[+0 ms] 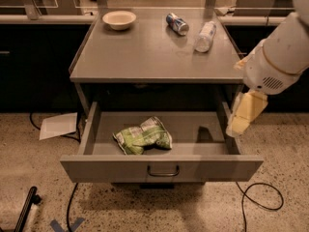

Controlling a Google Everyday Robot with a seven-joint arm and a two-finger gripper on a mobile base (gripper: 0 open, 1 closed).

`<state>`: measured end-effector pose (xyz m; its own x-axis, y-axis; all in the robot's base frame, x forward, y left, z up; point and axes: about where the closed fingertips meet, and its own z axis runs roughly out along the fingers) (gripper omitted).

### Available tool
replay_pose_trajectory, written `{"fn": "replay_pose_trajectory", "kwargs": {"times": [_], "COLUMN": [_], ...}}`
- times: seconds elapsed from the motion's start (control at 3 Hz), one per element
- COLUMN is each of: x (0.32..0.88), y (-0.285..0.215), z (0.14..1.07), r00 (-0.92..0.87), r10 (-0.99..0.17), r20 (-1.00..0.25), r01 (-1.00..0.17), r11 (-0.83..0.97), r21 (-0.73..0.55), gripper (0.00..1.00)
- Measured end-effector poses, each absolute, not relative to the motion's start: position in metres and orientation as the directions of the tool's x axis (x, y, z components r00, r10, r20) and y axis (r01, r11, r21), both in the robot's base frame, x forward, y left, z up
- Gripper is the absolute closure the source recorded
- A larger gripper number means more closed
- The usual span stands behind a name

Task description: Pick green jalapeno chip bag from top drawer and place on counter

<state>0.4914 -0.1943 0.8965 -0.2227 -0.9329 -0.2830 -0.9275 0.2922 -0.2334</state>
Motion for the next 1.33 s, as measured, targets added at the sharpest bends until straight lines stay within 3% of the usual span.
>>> {"fn": "replay_pose_trajectory", "kwargs": {"times": [0.67,1.33], "x": [0.531,0.518], "y": [-0.149,-0.157], "z": [0.831,0.817], "r00": [-0.198,-0.257], "r10": [-0.927,-0.91], "r20": [-0.318,-0.327], "r01": [-0.95,-0.942], "r11": [0.261,0.311], "r21": [-0.17,-0.124], "gripper": [0.0,0.0]}}
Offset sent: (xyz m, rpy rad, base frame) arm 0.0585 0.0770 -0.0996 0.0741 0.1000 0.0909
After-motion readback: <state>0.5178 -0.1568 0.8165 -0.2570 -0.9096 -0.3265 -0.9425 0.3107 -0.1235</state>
